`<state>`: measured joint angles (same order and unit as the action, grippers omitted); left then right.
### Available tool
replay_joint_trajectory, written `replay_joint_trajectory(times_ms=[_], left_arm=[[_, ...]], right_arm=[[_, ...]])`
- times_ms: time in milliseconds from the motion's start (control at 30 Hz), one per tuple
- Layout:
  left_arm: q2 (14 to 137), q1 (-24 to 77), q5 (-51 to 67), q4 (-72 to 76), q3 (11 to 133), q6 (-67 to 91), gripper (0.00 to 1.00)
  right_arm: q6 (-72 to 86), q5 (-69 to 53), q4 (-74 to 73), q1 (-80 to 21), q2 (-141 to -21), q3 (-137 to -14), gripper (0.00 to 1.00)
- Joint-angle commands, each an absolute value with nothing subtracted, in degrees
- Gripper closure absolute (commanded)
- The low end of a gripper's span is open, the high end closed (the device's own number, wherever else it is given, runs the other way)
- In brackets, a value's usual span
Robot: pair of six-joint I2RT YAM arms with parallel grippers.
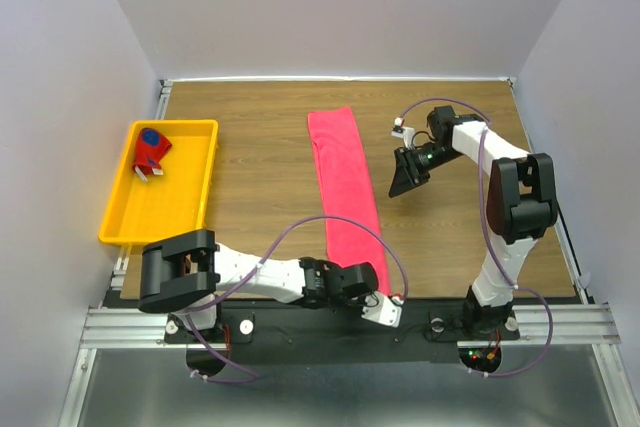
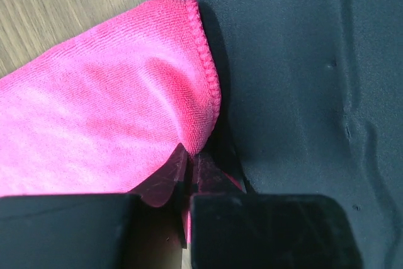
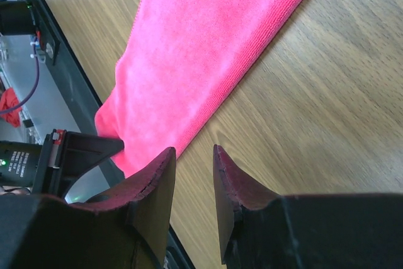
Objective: Roll the towels
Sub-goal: Fold the towel
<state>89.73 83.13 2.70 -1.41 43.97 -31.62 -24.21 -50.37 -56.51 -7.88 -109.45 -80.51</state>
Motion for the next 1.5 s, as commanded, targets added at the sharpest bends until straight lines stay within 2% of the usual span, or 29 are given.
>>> replay_joint_trajectory(times_ms=[0, 300, 467, 533, 600, 633, 667, 700, 1000, 1467], left_arm=[[88.16, 82.44, 4.47, -6.41, 47.19, -29.97, 1.0], [86.48, 69.9, 17.03, -15.64, 58.61, -30.58, 1.0], [90.26, 63.03, 19.68, -17.05, 62.13, -32.34, 1.0], [91.49, 60.57, 20.74, -17.05, 63.45, -32.52, 1.0], [93.68, 56.88, 21.97, -17.23, 65.03, -32.87, 1.0], [95.17, 55.91, 21.8, -17.23, 65.65, -33.31, 1.0], [95.88, 54.77, 21.88, -17.23, 66.18, -33.57, 1.0], [96.5, 53.28, 21.97, -17.23, 67.4, -33.75, 1.0], [102.92, 49.04, 21.18, -16.7, 72.86, -36.12, 1.0], [107.31, 46.76, 19.51, -16.78, 76.29, -38.76, 0.98]], right_arm=[[-25.4, -50.71, -57.13, -7.56, -107.4, -80.33, 0.64], [-25.93, -51.59, -57.83, -6.59, -107.67, -82.17, 0.64], [-25.4, -52.3, -58.18, -4.57, -108.45, -83.93, 0.58], [-25.49, -51.6, -58.45, -3.35, -108.63, -84.46, 0.47], [-25.75, -50.89, -58.62, -2.29, -108.63, -85.25, 0.3], [-25.84, -50.89, -58.71, -2.02, -108.63, -85.43, 0.28], [-26.1, -50.89, -58.97, -1.76, -108.63, -85.6, 0.19], [-26.28, -50.89, -59.06, -1.5, -108.63, -85.69, 0.18], [-28.12, -50.89, -60.38, -1.23, -109.34, -84.99, 0.13], [-28.92, -50.54, -60.91, -1.14, -109.95, -84.64, 0.12]])
